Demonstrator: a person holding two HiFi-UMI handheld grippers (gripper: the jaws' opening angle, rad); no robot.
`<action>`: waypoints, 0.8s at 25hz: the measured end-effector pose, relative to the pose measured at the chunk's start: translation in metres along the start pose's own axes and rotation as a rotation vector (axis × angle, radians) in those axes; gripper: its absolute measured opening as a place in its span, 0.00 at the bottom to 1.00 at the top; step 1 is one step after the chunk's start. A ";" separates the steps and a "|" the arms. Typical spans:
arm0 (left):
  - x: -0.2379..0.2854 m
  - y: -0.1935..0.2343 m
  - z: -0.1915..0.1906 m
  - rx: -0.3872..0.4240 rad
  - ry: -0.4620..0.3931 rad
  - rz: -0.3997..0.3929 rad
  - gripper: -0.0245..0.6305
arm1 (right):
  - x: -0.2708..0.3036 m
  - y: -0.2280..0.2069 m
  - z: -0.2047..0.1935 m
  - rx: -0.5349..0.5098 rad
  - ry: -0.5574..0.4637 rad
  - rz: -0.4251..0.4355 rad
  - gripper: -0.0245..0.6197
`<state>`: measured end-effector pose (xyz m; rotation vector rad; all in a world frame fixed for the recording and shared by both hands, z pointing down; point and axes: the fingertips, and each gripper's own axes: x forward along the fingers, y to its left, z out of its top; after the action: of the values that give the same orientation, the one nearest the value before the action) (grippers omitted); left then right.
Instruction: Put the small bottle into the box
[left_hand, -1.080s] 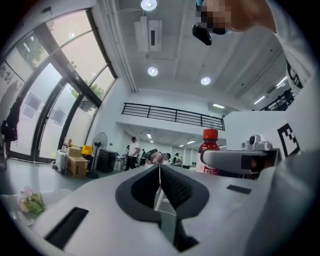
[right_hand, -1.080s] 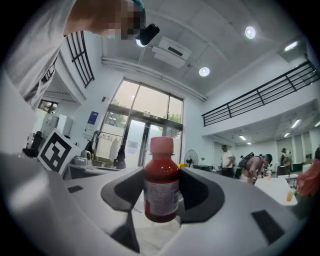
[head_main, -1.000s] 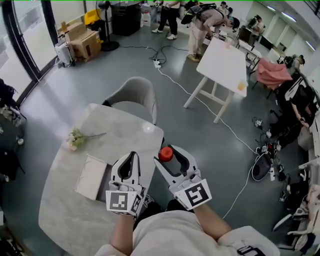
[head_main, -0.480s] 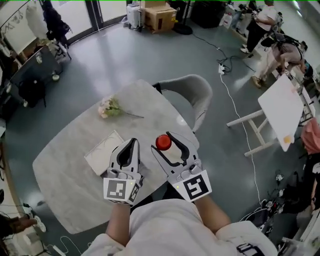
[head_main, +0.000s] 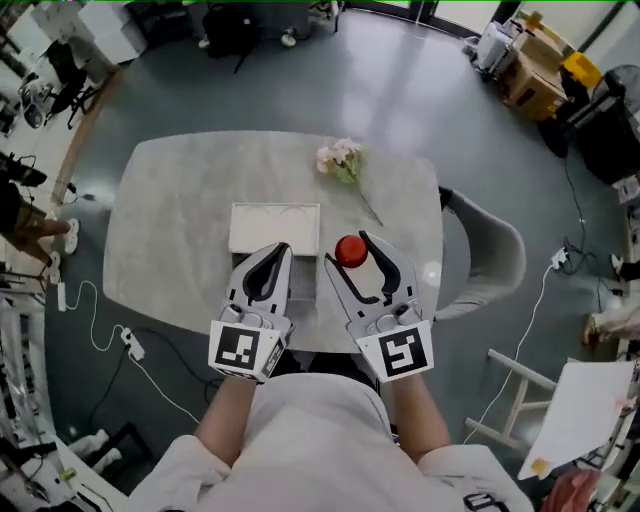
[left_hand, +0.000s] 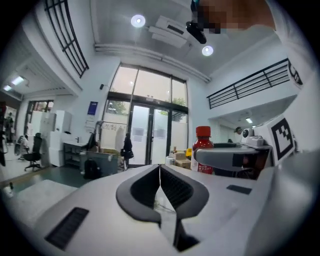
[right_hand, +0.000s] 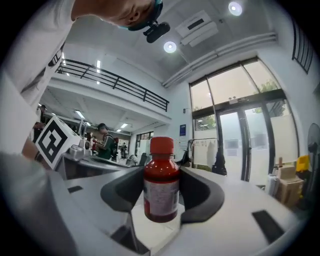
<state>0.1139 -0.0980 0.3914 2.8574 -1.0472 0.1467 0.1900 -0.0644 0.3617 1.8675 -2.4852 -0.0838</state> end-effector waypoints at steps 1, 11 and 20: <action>-0.010 0.010 -0.003 -0.002 0.009 0.045 0.07 | 0.008 0.007 -0.004 -0.006 0.009 0.038 0.40; -0.095 0.100 -0.046 -0.076 0.074 0.341 0.07 | 0.073 0.104 -0.053 0.019 0.171 0.340 0.40; -0.125 0.162 -0.105 -0.162 0.156 0.406 0.07 | 0.112 0.153 -0.129 0.179 0.403 0.418 0.40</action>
<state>-0.0919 -0.1287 0.4887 2.4151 -1.5112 0.2931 0.0194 -0.1330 0.4991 1.2089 -2.5777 0.4867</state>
